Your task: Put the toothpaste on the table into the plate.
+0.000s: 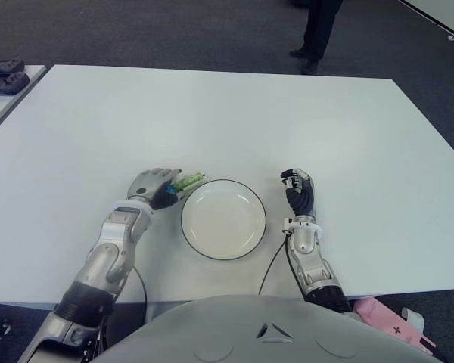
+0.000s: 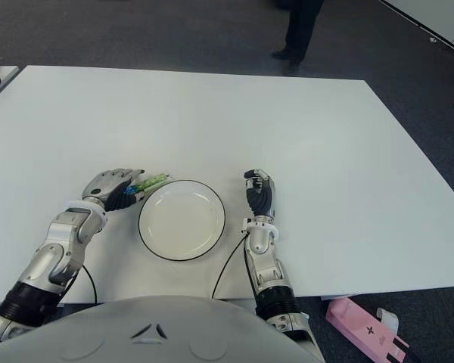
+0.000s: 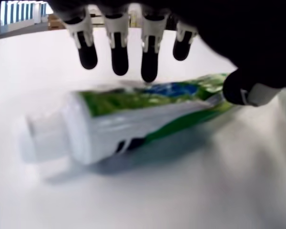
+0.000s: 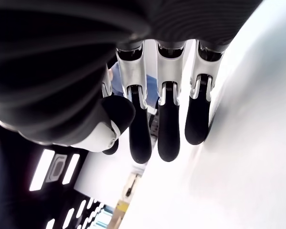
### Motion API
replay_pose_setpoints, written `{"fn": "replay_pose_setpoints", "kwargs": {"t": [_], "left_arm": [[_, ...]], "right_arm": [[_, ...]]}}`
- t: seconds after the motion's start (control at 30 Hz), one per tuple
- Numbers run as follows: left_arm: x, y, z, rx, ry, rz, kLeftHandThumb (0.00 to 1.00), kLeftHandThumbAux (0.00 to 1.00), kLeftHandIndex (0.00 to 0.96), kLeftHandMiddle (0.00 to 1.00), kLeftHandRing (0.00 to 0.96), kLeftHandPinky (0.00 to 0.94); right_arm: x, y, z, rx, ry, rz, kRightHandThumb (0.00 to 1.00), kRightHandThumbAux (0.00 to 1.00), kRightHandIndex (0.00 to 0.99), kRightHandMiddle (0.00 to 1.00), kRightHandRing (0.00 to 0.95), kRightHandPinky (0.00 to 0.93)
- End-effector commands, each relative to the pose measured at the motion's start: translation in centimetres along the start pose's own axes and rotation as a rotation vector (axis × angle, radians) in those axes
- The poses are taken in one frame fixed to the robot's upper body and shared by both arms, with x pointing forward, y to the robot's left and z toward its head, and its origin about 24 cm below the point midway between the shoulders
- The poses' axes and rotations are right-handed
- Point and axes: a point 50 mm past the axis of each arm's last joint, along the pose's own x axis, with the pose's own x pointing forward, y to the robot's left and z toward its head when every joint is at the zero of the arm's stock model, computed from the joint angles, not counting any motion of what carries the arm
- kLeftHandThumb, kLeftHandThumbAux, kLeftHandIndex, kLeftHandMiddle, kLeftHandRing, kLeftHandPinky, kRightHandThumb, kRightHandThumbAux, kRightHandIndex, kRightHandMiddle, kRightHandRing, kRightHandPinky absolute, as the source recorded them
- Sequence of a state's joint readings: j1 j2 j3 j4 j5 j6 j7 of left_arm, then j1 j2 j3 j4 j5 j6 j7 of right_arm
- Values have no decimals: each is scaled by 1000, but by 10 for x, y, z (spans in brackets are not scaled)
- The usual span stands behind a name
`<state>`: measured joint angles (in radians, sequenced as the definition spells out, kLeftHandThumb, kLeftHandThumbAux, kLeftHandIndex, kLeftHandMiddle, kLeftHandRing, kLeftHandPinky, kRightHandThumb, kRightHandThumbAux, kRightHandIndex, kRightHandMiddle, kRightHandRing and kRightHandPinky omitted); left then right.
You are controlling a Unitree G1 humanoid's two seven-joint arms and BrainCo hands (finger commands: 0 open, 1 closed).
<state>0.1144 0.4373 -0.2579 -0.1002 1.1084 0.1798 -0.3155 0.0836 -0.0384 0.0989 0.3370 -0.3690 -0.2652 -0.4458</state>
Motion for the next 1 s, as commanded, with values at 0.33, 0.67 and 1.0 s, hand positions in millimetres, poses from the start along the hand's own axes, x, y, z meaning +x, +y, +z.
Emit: {"fn": "replay_pose_setpoints", "kwargs": {"t": [0.33, 0.67, 1.0], "left_arm": [[14, -13, -15, 100, 13, -76, 504, 308, 0, 151, 132, 130], [17, -19, -19, 122, -1, -99, 537, 311, 38, 171, 139, 131], [10, -23, -14, 139, -49, -155, 592, 301, 21, 194, 158, 177]], "right_arm": [[-5, -1, -5, -12, 22, -1, 837, 688, 423, 460, 450, 416], [-6, -1, -4, -24, 17, -3, 836, 689, 418, 464, 455, 400], [-6, -1, -4, -11, 28, 4, 836, 689, 417, 464, 457, 452]]}}
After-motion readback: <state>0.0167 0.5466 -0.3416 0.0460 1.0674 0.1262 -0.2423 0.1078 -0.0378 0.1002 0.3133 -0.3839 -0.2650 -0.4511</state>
